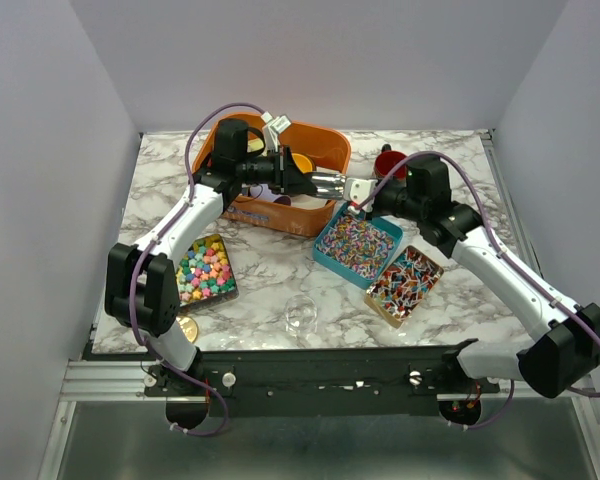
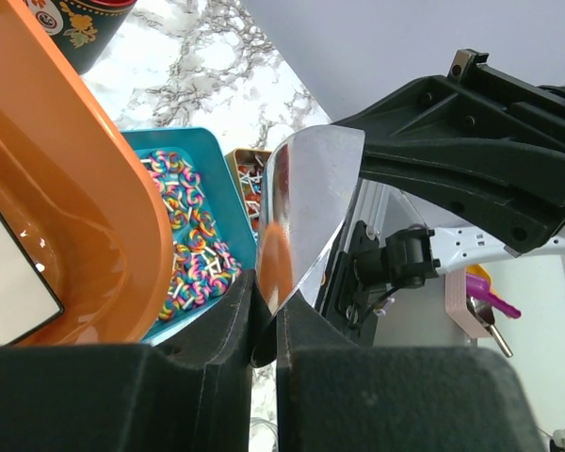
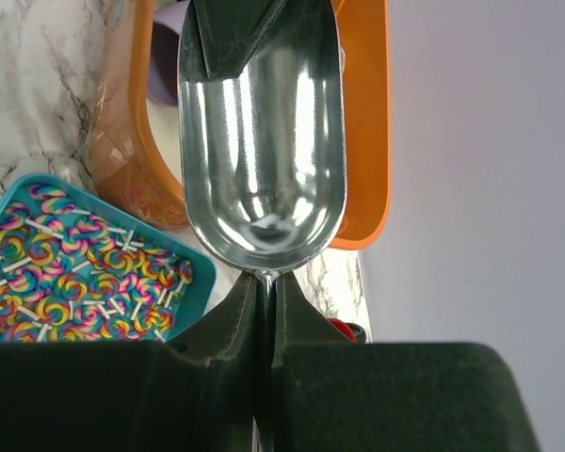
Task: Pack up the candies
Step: Pick up the spatula from the center of the board.
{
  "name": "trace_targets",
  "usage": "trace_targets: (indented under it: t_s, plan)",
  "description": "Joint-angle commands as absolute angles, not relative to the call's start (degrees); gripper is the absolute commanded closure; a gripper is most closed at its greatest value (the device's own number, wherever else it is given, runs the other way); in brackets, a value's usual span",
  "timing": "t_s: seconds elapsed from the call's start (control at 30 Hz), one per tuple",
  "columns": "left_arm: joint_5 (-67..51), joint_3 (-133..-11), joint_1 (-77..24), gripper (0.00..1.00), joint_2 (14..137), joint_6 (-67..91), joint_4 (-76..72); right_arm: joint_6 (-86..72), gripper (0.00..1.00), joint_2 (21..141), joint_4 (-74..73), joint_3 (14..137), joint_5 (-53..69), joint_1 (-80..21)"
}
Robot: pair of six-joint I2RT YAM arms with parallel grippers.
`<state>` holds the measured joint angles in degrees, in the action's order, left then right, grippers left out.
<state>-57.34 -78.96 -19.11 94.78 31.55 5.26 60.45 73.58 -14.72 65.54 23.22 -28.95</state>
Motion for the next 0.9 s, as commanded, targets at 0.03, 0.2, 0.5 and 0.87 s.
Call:
trace_targets:
  t_s: [0.03,0.2,0.5,0.87]
  plan:
    - [-57.14,-80.86,-18.37,0.70,94.48,30.68,5.53,56.10,0.99,74.27,-14.76,69.16,21.01,-29.36]
    - [-53.09,-84.11,-16.44,0.55,92.03,22.87,14.57,52.04,0.99,74.18,-19.33,72.25,17.93,-28.31]
    - [-45.81,-85.43,-9.41,0.41,85.10,3.09,37.86,46.76,0.99,68.56,-28.46,71.46,17.31,-24.79]
    - [-38.58,-80.62,-9.05,0.39,74.98,-51.28,68.98,44.11,0.99,65.65,-51.84,74.71,26.97,-24.52]
